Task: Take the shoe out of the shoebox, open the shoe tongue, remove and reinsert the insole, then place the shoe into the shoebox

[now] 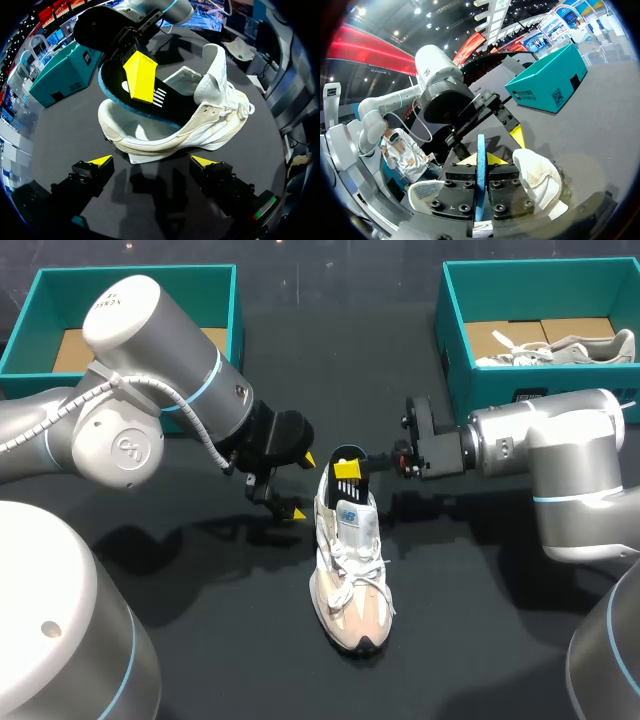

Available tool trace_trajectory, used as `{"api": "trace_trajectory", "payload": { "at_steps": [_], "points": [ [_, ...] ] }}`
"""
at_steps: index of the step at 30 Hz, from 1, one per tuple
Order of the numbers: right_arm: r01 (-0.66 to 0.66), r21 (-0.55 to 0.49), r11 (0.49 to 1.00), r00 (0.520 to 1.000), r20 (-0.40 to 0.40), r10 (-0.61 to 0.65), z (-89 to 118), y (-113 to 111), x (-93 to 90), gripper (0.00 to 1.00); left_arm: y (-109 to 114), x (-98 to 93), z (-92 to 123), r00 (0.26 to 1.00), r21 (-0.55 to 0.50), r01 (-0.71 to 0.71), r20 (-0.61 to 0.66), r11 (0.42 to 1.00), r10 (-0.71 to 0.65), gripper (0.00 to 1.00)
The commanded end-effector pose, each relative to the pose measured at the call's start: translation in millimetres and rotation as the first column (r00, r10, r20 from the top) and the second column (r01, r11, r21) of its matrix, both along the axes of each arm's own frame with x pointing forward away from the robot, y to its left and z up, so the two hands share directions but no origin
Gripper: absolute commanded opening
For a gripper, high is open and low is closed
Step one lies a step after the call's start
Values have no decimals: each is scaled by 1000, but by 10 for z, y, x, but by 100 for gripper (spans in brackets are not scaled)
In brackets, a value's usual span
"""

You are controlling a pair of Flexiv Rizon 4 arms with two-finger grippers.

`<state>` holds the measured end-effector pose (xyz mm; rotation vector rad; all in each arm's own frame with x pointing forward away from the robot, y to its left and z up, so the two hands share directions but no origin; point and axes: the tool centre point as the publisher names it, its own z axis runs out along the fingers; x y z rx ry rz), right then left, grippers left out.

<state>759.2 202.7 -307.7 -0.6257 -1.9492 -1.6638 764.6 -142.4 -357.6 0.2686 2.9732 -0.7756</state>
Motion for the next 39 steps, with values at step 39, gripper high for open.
{"api": "trace_trajectory", "payload": {
  "at_steps": [39],
  "points": [
    [-1, -65, 998, 998, -66, -3, -122, 24, -6, 0, -4, 3, -7, 1000, 1, 2, 0, 1000, -2, 100]
  ]
}}
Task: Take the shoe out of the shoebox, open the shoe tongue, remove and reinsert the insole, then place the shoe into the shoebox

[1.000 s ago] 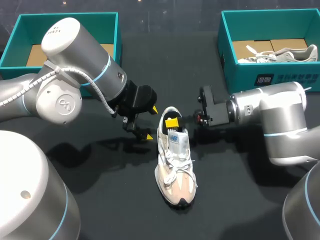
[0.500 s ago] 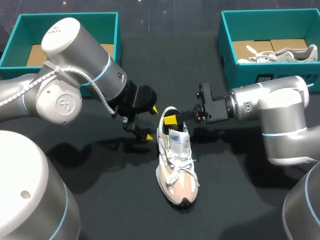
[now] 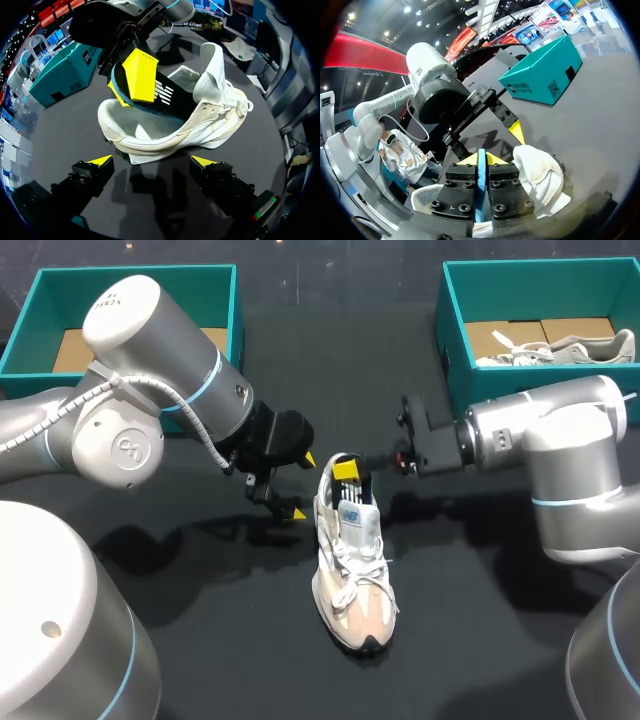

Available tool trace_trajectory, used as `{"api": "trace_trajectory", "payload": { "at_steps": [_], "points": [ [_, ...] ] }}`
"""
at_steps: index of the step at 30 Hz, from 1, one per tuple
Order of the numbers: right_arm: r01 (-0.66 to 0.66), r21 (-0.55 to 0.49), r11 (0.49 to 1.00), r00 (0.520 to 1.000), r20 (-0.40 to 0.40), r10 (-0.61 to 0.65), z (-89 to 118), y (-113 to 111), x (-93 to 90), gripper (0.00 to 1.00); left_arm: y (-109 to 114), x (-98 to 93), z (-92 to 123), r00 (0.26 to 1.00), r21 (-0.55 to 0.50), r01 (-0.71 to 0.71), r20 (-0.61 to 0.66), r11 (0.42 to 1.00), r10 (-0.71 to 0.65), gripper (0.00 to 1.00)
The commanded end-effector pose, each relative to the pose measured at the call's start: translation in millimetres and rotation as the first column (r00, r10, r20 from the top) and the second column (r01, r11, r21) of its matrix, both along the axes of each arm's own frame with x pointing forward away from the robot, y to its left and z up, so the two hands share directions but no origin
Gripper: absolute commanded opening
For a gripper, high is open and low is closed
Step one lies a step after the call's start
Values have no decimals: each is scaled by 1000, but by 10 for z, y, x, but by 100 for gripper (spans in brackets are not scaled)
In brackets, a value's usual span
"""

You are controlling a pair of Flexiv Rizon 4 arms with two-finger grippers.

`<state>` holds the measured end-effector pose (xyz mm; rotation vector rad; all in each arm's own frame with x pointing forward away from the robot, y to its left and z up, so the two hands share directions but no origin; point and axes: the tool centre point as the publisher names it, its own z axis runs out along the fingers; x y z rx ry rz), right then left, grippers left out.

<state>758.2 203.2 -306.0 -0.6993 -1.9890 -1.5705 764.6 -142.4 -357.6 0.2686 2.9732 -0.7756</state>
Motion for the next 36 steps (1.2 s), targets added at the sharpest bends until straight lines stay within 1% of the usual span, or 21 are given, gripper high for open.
{"api": "trace_trajectory", "payload": {
  "at_steps": [1, 6, 11, 12, 13, 15, 19, 23, 29, 33, 36],
  "points": [
    [-9, 20, 1000, 1000, -29, 9, -172, 26, -18, 0, -4, 3, -7, 1000, 1, 2, 0, 1000, -2, 100],
    [-9, 26, 1000, 998, -62, 11, -241, 67, -114, 0, -4, 3, -7, 1000, 1, 2, 0, 1000, -2, 100],
    [-4, -2, 1000, 999, -50, 4, -213, 109, -166, 0, -4, 3, -7, 1000, 1, 2, 0, 1000, -2, 100],
    [-5, -11, 1000, 999, -44, 4, -195, 117, -171, 12, -4, 3, -7, 1000, 1, 2, 0, 1000, -2, 100],
    [-6, -21, 1000, 999, -37, 5, -174, 121, -173, 27, -4, 3, -7, 1000, 1, 2, 0, 1000, -2, 100],
    [-9, -37, 999, 1000, -27, 8, -137, 122, -171, 37, -4, 3, -7, 1000, 1, 2, 0, 1000, -2, 100],
    [-8, -68, 998, 1000, -21, 6, -79, 105, -161, 39, -4, 3, -7, 1000, 1, 2, 0, 1000, -2, 100],
    [1, -95, 995, 1000, -19, -3, -37, 77, -156, 39, 4, 0, 71, 1000, -24, 21, 8, 1000, -21, 100],
    [27, -133, 991, 999, -20, -30, 28, -8, -169, 39, 88, 2, 186, 999, -47, 29, 27, 998, -28, 100],
    [35, -149, 988, 999, -27, -39, 47, -52, -166, 39, 153, 23, 284, 997, -62, 54, 51, 997, -51, 100],
    [40, -158, 987, 998, -40, -46, 38, -119, -130, 39, 203, 36, 364, 994, -71, 86, 69, 994, -81, 100]
  ]
}}
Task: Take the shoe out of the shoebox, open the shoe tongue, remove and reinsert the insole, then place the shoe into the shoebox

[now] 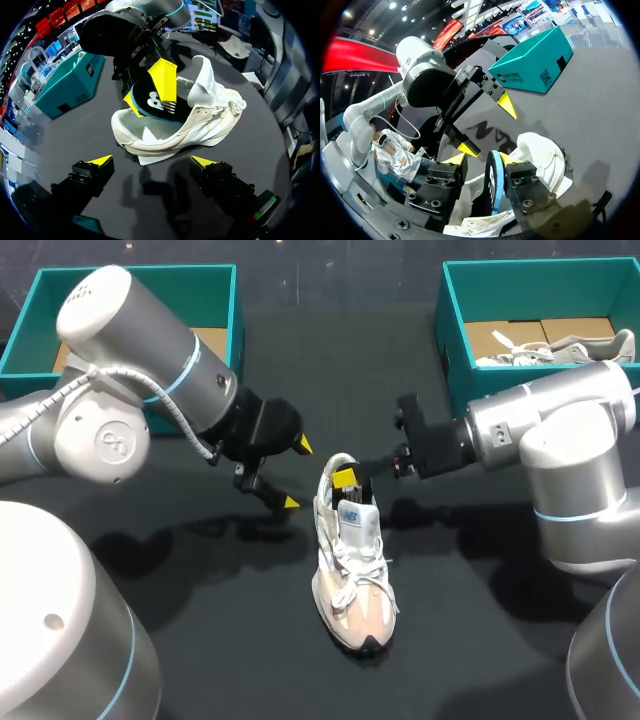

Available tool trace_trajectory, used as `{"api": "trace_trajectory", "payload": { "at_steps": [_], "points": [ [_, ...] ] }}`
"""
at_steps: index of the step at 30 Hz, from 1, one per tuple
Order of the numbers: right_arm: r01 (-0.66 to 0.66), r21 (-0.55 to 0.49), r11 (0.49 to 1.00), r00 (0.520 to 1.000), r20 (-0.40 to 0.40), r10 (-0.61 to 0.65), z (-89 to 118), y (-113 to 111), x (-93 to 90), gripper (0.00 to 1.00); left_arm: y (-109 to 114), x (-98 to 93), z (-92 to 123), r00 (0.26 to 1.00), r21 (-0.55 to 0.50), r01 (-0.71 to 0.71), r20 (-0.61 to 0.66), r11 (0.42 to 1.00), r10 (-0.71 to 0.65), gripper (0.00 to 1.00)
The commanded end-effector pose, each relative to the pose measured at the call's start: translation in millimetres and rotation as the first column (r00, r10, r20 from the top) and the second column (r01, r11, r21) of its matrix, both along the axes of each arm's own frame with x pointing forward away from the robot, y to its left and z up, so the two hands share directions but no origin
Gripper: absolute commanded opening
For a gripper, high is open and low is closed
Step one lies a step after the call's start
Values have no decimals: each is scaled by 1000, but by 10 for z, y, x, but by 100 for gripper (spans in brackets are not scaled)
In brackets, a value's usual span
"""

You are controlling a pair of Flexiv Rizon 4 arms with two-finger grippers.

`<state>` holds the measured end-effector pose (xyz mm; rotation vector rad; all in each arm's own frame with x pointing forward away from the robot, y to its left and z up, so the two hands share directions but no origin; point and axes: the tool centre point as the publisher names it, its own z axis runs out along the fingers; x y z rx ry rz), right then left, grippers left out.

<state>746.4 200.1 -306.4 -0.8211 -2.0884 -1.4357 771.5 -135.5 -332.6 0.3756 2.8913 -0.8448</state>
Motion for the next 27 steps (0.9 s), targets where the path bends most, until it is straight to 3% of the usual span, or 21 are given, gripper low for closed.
{"api": "trace_trajectory", "payload": {
  "at_steps": [1, 13, 27],
  "points": [
    [8, -17, 1000, 1000, -13, -9, 30, -106, 3, 39, 153, -28, 145, 1000, -18, 29, 11, 999, -29, 100],
    [77, -79, 994, 992, -98, -85, -87, -405, 112, 38, 467, 21, 457, 992, -13, 104, 67, 995, -103, 100],
    [165, -210, 964, 965, -167, -201, 22, -805, 72, 36, 926, 148, 862, 972, 22, 211, 103, 977, -212, 100]
  ]
}}
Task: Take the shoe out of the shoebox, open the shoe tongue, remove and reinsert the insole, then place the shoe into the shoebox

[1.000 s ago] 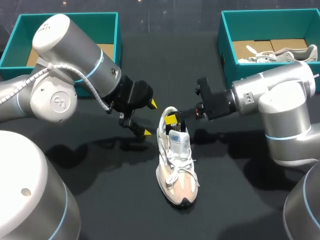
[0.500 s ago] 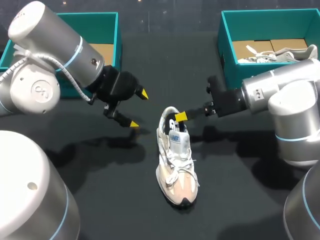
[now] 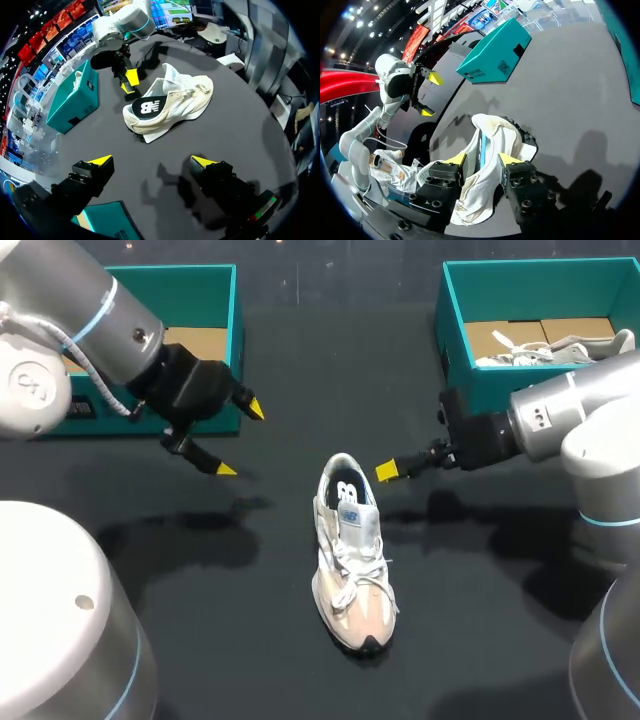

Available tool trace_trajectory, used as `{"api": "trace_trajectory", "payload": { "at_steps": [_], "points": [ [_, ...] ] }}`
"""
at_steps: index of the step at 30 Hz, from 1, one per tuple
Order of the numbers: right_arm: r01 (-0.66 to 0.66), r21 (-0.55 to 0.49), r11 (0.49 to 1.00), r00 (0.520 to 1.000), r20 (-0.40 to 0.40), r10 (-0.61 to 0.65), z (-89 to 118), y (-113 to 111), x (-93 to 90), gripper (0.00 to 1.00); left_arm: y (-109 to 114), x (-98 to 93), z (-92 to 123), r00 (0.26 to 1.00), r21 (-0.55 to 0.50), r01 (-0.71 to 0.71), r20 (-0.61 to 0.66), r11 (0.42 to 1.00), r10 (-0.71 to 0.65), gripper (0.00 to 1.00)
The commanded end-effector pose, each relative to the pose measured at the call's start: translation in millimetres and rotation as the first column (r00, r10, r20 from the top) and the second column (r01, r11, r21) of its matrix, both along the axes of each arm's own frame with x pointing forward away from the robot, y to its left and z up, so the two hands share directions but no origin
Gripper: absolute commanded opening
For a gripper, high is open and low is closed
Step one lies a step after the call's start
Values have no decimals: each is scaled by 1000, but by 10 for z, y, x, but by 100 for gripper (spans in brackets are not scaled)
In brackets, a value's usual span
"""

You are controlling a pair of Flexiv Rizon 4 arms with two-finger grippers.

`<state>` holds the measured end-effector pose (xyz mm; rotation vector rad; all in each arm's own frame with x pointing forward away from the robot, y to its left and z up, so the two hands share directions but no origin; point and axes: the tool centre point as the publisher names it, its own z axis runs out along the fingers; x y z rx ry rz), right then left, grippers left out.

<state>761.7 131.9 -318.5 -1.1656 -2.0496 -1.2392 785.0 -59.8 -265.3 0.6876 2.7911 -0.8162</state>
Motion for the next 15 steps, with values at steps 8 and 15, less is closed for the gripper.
{"api": "trace_trajectory", "payload": {
  "at_steps": [8, 15],
  "points": [
    [64, -132, 989, 995, -73, -74, 343, -422, -120, 35, 481, 166, 396, 998, 61, 51, 27, 997, -53, 100],
    [120, -259, 958, 982, -108, -152, 505, -603, -132, 36, 694, 285, 503, 998, 91, 55, 34, 994, -58, 100]
  ]
}}
